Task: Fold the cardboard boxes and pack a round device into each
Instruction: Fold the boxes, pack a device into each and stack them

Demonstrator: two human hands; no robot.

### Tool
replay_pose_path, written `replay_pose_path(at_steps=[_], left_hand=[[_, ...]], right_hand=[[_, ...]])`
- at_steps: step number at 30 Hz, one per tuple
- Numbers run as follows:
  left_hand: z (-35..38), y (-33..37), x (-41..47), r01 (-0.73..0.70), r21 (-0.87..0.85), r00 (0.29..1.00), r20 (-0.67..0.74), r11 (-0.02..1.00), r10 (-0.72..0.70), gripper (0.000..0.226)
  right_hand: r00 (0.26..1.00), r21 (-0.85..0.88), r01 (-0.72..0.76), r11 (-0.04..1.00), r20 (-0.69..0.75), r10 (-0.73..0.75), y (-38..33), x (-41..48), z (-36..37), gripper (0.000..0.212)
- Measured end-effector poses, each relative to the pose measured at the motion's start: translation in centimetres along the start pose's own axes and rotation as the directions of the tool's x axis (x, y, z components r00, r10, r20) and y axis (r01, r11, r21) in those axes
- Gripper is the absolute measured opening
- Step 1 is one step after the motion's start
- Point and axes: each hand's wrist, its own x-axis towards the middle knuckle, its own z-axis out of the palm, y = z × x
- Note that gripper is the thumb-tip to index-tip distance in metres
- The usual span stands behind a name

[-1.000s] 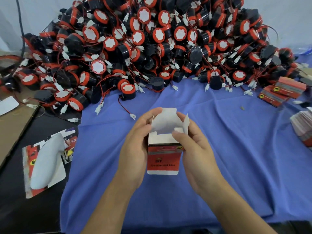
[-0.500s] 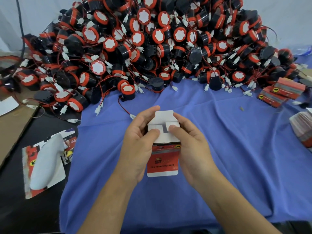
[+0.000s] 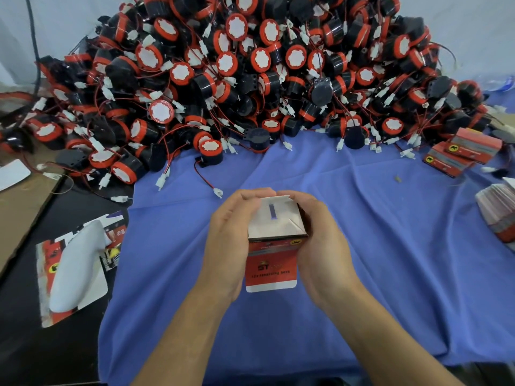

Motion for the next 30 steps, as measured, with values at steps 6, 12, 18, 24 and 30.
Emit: replay_pose_path(at_steps=[6, 12, 18, 24, 30], left_hand=[[0.3, -0.4, -0.3, -0.046, 0.078, 0.999, -0.020, 0.996, 0.048, 0.016], [0.2, -0.6, -0.4, -0.079, 0.145, 0.996, -0.033, 0.986, 0.085, 0.044], [0.6, -0.4, -0.5, -0.134, 0.248, 0.985, -0.073, 0.959, 0.157, 0.063], [1.3, -0.2, -0.7, -0.191, 0.306, 0.974, -0.056, 0.933, 0.218, 0.062], [0.9, -0.1, -0.8, -0.143, 0.303, 0.990, 0.030, 0.942, 0.141, 0.045]], right_hand=[[1.000, 0.017, 0.026, 1.000, 0.005, -0.026, 0.0, -0.2, -0.1, 0.019], [0.996, -0.061, 0.088, 0.994, -0.019, -0.089, 0.3, -0.1, -0.4, 0.040], [0.985, -0.176, 0.160, 0.971, -0.042, -0.170, 0.4, -0.5, -0.3, 0.046], [0.982, -0.204, 0.162, 0.966, -0.063, -0.178, 0.2, -0.5, 0.0, 0.048], [0.992, -0.095, 0.100, 0.990, -0.061, -0.106, -0.2, -0.5, -0.2, 0.032]])
